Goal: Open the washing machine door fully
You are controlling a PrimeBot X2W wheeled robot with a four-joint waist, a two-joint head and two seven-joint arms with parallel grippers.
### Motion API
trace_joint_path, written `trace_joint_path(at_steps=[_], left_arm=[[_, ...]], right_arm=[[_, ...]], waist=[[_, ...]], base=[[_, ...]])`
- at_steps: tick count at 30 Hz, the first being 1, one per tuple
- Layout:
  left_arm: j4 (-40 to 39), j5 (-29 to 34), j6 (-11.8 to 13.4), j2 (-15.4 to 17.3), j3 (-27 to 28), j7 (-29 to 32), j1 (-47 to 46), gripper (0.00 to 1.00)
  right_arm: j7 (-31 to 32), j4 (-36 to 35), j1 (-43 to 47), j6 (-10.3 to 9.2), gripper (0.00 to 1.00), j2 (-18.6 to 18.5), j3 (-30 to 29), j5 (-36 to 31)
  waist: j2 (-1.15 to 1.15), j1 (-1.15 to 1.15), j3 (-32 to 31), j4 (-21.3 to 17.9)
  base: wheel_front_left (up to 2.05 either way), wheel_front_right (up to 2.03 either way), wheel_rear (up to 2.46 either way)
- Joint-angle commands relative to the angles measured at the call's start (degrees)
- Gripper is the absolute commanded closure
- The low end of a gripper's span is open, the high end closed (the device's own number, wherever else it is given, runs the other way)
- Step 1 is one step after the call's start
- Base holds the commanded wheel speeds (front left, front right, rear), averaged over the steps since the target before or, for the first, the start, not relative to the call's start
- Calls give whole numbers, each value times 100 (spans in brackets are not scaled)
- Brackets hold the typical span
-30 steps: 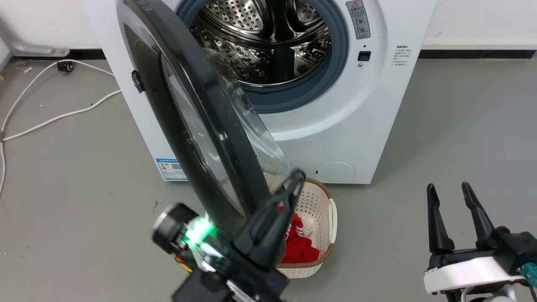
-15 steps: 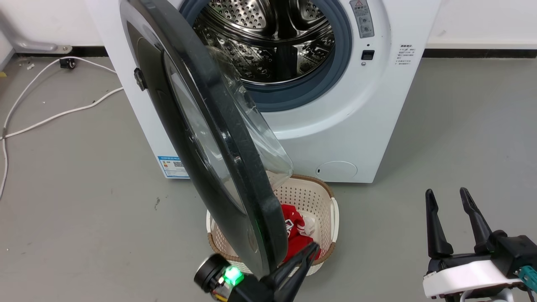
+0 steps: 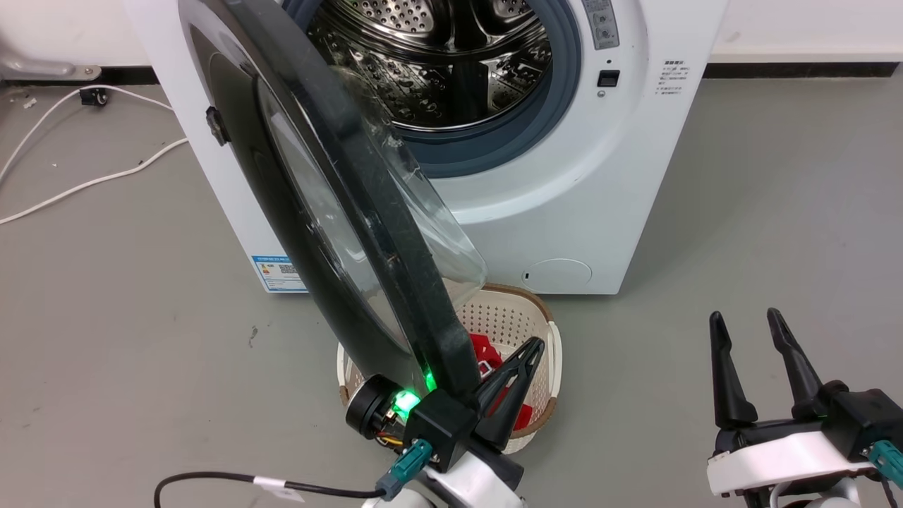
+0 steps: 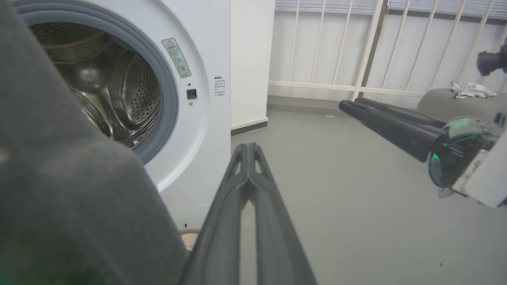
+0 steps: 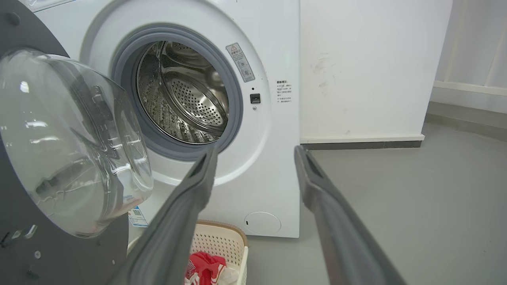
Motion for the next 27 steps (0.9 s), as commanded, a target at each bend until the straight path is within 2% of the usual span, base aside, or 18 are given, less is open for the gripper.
trace_joint_path(at_steps=[1,7,13,27], left_arm=[[101,-48,120,81,167,-8,-132,100],[113,-33,398,94,409,5,-19,100],[-288,48,595,112,571,4,447,100],[-1260,-46,937,238,842,2,1822,100]], right_arm=[[-10,20,-57,-4,0,7,8,27],[-10,77,-52,-4,0,7,0,80],[-10,156,-1,-4,0,8,-12,150],[-10,245,110,-4,0,7,-37,185]], waist=[[0,0,11,-9],[0,0,8,2],[0,0,-50,140],[0,0,-178,964]], base=[[0,0,0],[0,0,0],[0,0,0],[0,0,0]])
